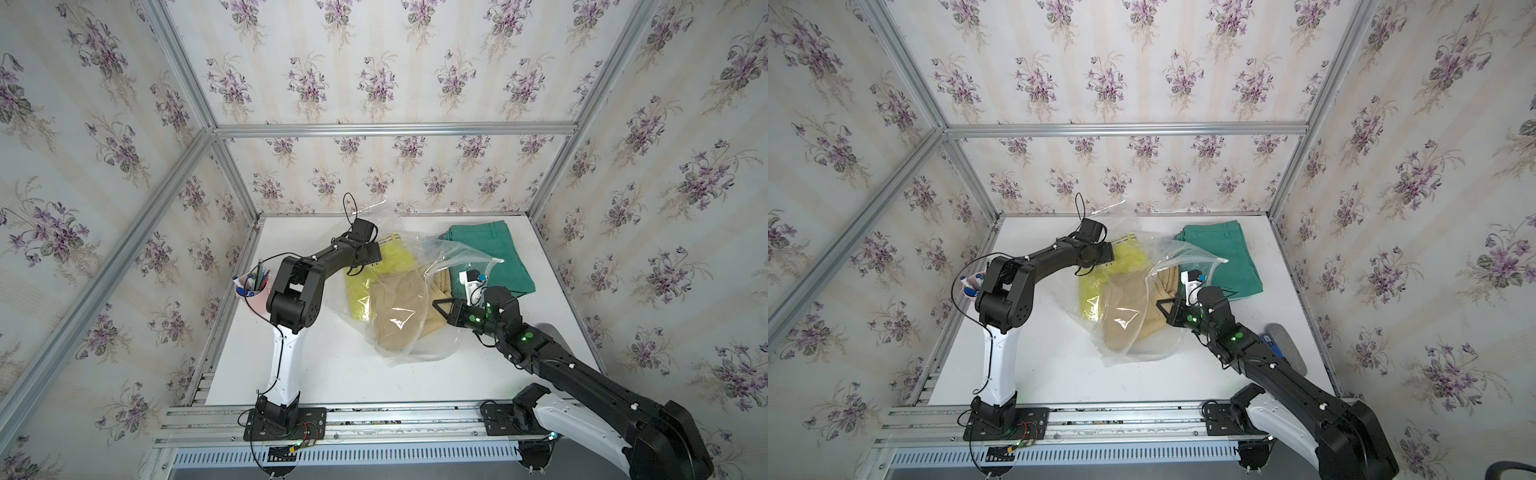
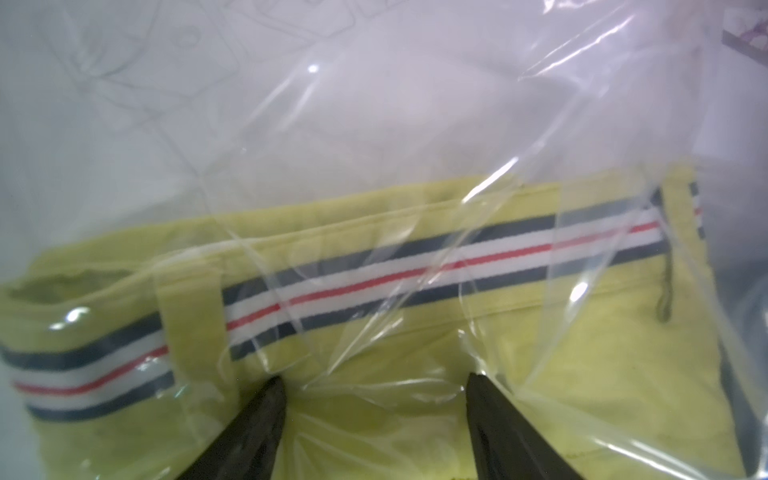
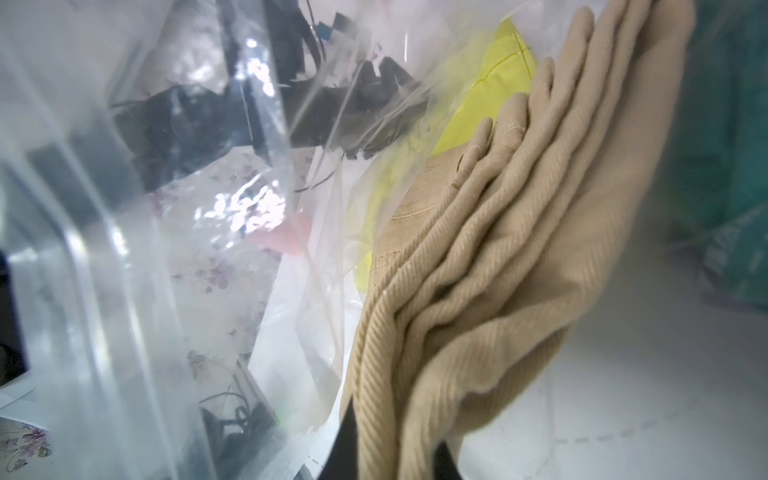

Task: Take the trousers out of the vacuum bag
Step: Take out the trousers from the vacuum bag.

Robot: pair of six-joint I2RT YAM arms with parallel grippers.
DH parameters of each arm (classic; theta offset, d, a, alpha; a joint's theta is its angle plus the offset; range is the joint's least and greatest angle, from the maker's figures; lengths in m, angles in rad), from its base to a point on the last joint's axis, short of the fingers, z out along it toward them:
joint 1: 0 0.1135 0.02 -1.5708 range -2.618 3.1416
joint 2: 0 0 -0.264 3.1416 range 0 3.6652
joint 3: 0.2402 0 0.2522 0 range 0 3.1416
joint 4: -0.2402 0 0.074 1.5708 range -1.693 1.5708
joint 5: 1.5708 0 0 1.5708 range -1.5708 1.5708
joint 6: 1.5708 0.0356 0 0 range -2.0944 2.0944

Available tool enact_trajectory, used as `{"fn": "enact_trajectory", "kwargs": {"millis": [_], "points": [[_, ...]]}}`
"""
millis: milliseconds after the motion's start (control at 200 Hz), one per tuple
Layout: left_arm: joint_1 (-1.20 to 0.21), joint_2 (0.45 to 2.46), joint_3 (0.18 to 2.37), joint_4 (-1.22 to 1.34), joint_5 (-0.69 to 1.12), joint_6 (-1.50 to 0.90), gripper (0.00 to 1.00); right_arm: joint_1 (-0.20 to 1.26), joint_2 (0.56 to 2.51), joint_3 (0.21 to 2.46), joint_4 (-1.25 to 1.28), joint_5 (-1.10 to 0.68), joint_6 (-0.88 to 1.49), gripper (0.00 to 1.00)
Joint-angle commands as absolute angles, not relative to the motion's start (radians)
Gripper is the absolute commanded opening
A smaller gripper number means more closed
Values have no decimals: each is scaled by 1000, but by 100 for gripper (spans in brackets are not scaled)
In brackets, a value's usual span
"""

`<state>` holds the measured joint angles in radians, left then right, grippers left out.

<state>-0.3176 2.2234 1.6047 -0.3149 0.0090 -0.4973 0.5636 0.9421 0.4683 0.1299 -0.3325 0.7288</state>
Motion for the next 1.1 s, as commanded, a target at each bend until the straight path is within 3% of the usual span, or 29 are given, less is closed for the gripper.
{"fn": "enact_trajectory", "kwargs": {"millis": [0,784,1094], "points": [[-280,2233,1571,-562,-57,-525,73,565,922,479,144,-352,739,0],[-161,2138,1584,-579,-162,-440,74,562,699,675,-283,-29,650,0],[-149,2116,1568,-575,-152,-425,79,563,666,736,-356,14,621,0]]}}
